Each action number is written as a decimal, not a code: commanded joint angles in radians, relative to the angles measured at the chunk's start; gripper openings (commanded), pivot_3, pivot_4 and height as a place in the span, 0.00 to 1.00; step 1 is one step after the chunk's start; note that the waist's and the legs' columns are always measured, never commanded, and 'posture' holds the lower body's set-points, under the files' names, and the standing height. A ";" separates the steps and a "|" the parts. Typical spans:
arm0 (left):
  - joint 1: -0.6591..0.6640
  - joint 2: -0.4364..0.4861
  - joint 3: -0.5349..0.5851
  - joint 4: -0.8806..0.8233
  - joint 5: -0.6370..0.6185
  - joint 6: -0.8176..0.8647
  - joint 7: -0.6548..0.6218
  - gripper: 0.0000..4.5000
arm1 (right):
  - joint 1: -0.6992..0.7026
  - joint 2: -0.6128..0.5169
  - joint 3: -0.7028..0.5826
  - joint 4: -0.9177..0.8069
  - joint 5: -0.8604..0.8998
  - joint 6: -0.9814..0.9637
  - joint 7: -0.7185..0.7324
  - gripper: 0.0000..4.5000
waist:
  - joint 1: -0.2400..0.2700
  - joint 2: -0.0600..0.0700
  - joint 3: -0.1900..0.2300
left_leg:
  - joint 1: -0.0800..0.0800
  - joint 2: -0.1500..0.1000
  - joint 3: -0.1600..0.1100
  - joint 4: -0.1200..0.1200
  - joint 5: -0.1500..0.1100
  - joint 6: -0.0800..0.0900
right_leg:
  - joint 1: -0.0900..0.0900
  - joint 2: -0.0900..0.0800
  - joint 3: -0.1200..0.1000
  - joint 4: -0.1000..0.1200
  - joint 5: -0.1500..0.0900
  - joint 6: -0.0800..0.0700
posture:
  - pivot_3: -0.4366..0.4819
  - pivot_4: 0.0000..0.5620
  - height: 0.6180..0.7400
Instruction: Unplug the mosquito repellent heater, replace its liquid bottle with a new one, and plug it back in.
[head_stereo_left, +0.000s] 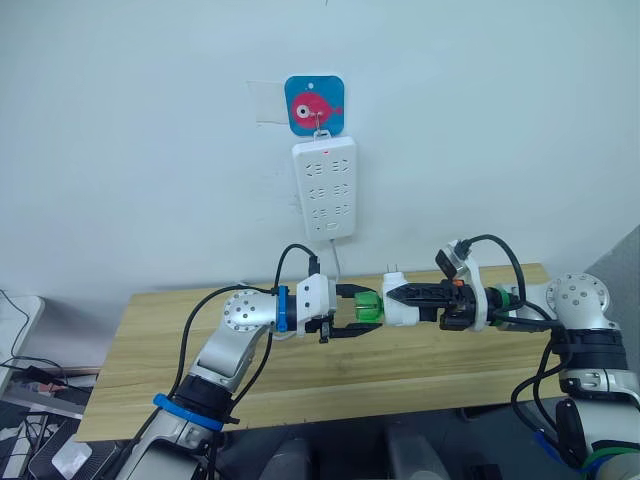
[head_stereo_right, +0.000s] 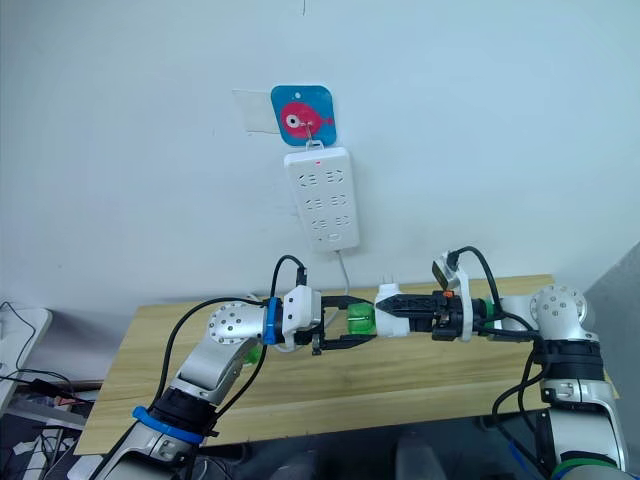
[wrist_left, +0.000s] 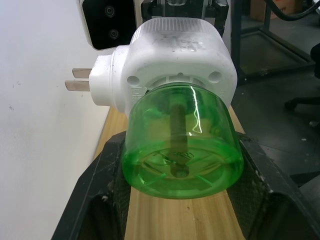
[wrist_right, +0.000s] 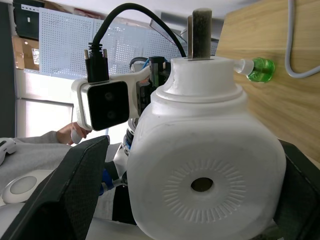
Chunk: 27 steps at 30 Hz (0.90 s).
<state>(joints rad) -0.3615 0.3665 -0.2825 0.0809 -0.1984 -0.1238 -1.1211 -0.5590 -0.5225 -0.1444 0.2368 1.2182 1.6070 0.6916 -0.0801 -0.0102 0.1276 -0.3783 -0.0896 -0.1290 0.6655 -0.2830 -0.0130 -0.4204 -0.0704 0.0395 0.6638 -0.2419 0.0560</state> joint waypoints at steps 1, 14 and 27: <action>-0.012 -0.002 0.016 -0.020 -0.018 -0.009 0.008 0.50 | -0.009 0.014 -0.020 -0.031 0.029 0.007 0.001 0.99 | 0.000 0.000 0.000 | 0.000 0.000 0.000 0.000 0.000 0.000 | 0.000 0.000 0.000 0.000 0.000 0.000 | 0.40 0.16 1.00; -0.018 0.007 0.004 -0.006 -0.004 -0.014 0.004 0.50 | -0.018 0.028 -0.034 -0.028 0.016 0.007 0.005 0.67 | 0.000 0.000 0.000 | 0.000 0.000 0.000 0.000 0.000 0.000 | 0.000 0.000 0.000 0.000 0.000 0.000 | 0.40 0.18 1.00; -0.168 0.072 0.147 -0.053 -0.679 1.344 -0.011 0.50 | -0.003 -0.014 0.023 -0.101 -0.039 0.004 0.087 0.67 | -0.009 0.000 0.001 | -0.001 0.000 -0.002 0.002 -0.001 0.001 | 0.000 0.005 -0.002 0.002 -0.001 0.002 | 0.39 0.25 1.00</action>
<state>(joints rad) -0.5053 0.4327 -0.1920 0.0133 -0.7773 1.0735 -1.1302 -0.5578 -0.5217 -0.0991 0.1595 1.1709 1.6064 0.7599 -0.0895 -0.0105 0.1284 -0.3792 -0.0898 -0.1318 0.6677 -0.2837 -0.0116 -0.4202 -0.0651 0.0372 0.6659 -0.2435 0.0585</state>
